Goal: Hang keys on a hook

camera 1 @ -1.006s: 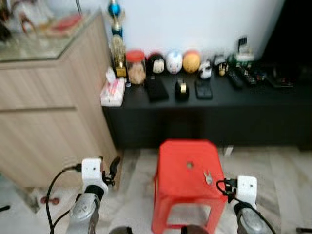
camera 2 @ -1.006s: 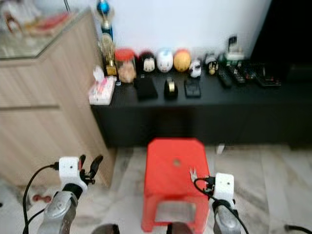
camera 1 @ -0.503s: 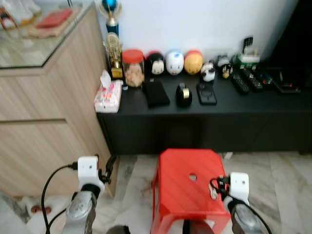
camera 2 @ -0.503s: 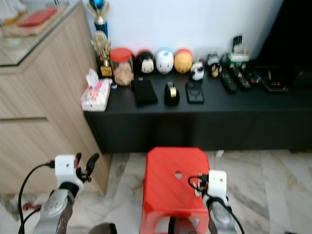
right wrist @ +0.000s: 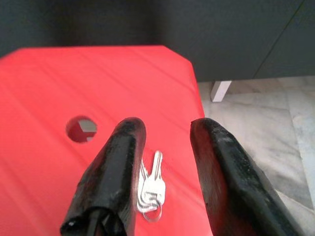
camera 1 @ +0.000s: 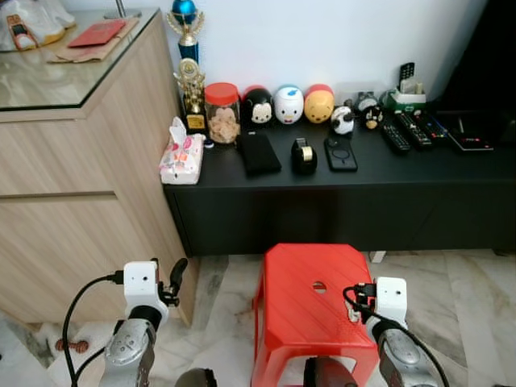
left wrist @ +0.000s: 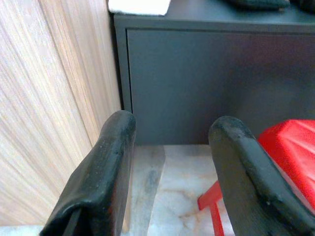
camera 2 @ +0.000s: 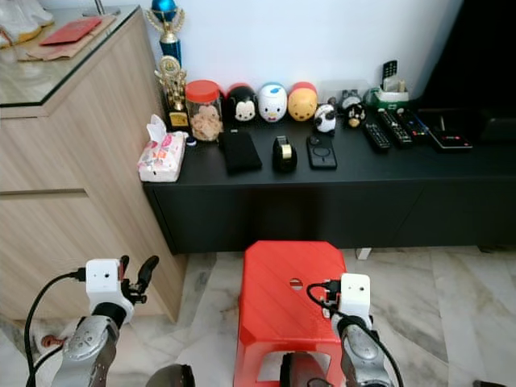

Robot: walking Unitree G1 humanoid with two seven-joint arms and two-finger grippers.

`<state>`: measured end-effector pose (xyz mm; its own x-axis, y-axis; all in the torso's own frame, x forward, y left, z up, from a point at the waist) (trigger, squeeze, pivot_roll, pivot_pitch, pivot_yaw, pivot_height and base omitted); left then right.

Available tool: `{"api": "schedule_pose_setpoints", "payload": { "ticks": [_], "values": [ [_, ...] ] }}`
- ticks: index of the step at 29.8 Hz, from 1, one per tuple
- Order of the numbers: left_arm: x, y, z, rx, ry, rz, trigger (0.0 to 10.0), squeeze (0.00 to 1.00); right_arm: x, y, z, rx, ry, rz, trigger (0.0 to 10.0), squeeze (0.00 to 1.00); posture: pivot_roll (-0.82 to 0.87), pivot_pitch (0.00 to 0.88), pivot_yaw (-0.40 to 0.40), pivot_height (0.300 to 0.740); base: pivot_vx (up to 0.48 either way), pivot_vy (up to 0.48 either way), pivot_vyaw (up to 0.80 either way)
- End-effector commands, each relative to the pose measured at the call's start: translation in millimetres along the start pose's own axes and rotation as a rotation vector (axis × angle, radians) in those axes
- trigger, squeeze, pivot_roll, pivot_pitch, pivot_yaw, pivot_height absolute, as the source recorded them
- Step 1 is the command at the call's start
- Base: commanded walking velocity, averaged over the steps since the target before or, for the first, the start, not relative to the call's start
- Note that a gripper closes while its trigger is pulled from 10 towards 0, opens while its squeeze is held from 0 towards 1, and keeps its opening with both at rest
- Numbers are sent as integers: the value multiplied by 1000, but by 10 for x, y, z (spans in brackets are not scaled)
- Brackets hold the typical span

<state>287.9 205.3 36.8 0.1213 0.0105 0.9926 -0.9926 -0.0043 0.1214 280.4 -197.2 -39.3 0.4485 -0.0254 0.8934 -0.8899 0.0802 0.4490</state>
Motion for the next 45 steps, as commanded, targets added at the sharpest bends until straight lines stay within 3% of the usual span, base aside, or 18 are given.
{"api": "schedule_pose_setpoints", "payload": {
  "ticks": [1,10,15,18,24,33,39,45],
  "values": [
    [-45,29,-21,1,-9,-22,10000,0,-26,13,-20,14,-1,-3,10000,0,-93,35,-11,604,0,0,0],
    [-47,26,-21,-1,-15,-25,10000,0,-121,0,-101,58,26,-90,10000,0,-92,42,-6,604,0,0,0],
    [-43,24,-24,-8,-34,-26,10000,0,-116,-47,-128,52,-135,-146,10000,0,-79,46,-5,604,0,0,0],
    [-41,30,-44,-4,-34,-25,10000,0,-91,-73,-164,65,-186,-162,10000,0,-73,51,-4,604,0,0,0],
    [-41,51,-46,-2,-38,-24,10000,0,-73,-98,-175,57,-213,-185,10000,0,-68,66,-7,604,0,0,0],
    [45,-41,0,-21,-41,0,10000,0,-67,-105,-207,59,-190,-191,10000,0,-67,107,-15,604,0,0,0],
    [152,-80,47,-32,-32,37,10000,0,-22,-112,-51,-5,-185,-160,10000,0,-70,164,-29,604,0,0,0],
    [176,-52,28,-21,-29,48,10000,0,-9,-114,4,-6,-160,-158,10000,0,-66,188,-42,604,0,0,0]
  ]
}}
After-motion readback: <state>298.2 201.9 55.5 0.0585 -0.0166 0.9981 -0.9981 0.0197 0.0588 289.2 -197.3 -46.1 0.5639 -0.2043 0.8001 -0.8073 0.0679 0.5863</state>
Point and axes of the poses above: a point about 5 cm out from each wrist's last joint towards the gripper, its own y axis pointing back from the gripper into the wrist, its own x axis along the axis of the wrist's last joint, z = x × y, the point moved 3 cm from there along -y, pointing out of the wrist towards the gripper
